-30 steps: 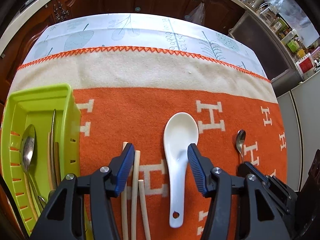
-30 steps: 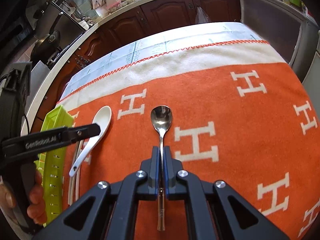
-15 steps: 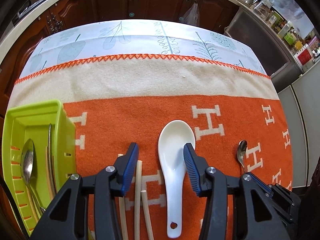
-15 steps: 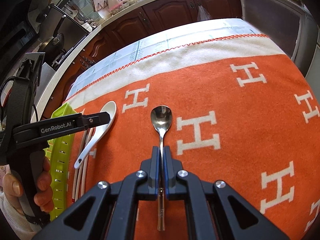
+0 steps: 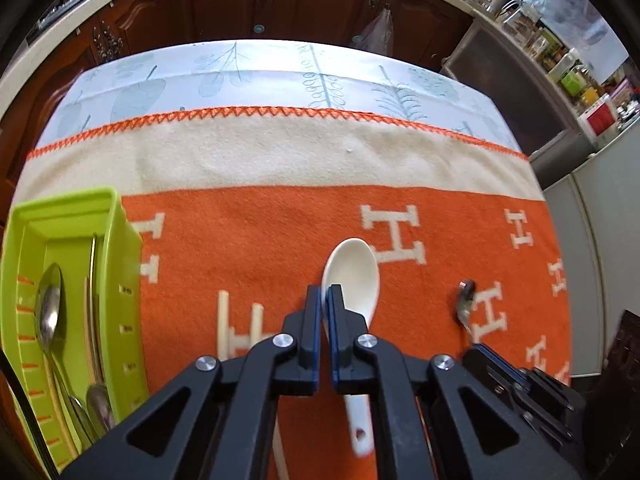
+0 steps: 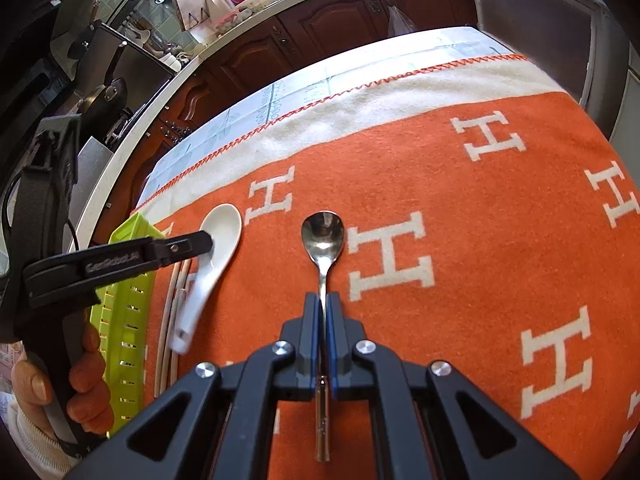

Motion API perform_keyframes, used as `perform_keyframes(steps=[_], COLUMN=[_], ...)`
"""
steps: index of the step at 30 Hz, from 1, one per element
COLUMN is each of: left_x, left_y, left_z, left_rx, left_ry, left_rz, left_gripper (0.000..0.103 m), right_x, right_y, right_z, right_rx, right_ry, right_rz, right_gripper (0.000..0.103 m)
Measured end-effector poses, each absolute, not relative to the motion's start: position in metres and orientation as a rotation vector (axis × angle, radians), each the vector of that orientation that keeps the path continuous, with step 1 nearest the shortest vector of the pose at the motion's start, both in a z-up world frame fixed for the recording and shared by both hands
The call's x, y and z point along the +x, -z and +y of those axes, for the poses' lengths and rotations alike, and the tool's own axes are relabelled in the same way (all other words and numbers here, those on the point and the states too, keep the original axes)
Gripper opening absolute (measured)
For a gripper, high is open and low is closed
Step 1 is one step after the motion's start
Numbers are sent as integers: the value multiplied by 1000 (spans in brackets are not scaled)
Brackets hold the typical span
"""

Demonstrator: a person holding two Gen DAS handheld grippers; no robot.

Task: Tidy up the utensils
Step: 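Grasp the small silver teaspoon with the right tool while the left tool grasps the white ceramic spoon, then lift both spoons and lower them into the green tray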

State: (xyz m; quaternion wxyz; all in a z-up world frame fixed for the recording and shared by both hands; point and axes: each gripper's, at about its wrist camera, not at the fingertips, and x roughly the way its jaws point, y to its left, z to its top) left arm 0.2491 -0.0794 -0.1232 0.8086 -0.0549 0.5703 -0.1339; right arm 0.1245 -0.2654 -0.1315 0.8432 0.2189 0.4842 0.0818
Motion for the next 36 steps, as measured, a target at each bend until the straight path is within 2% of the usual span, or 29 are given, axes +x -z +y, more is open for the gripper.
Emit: perform_keyframes(steps=[14,20,27,32,36], left_x=[197,161,114,98,94], left_y=[98,58,13,13,34], left_z=[-60,-29,41,87,109], left_rx=[-203,-239,-246,-258,-248], left_ry=[354,364,287,195,142], left_rz=[1171,1113,1054,1050,1086], left_gripper=[1,1,1,1,1], right_x=[111,96,77,78,85], right_y=[116,96,59,54,56], right_z=[-242,-217,-150,-110,-86], right_rx=[461,473,430,439,419], right_ry=[-250,-362,-528,-579,-572], right_rz=[1025,1031,1011,1035,1049], right_gripper=[3,3,3,3,3])
